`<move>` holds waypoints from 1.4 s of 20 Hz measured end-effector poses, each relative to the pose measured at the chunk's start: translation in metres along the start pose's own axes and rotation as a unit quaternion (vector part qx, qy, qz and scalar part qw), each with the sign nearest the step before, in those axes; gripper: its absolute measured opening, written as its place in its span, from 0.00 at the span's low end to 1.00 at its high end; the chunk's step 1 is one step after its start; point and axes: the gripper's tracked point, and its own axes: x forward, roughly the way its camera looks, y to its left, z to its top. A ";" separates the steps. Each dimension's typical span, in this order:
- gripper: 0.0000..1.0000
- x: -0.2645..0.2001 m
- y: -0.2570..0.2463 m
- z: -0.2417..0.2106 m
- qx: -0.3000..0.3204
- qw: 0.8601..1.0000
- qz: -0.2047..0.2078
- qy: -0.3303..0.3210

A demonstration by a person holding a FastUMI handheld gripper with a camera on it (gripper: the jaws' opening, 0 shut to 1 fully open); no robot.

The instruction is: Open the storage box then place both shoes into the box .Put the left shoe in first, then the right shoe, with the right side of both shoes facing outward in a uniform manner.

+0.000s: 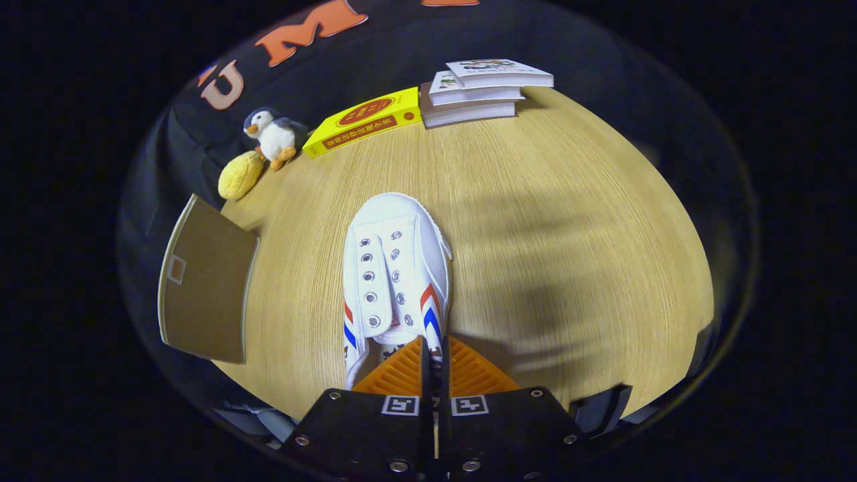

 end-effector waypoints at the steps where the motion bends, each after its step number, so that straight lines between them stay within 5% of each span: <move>1: 0.01 -0.001 0.002 0.001 0.010 1.000 0.005 -0.008; 11: 0.00 -0.049 0.059 0.030 0.048 0.995 0.009 -0.086; 20: 0.00 -0.109 0.202 0.048 0.038 0.988 0.041 -0.141; 28: 0.00 -0.117 0.321 0.048 -0.001 0.985 0.049 -0.163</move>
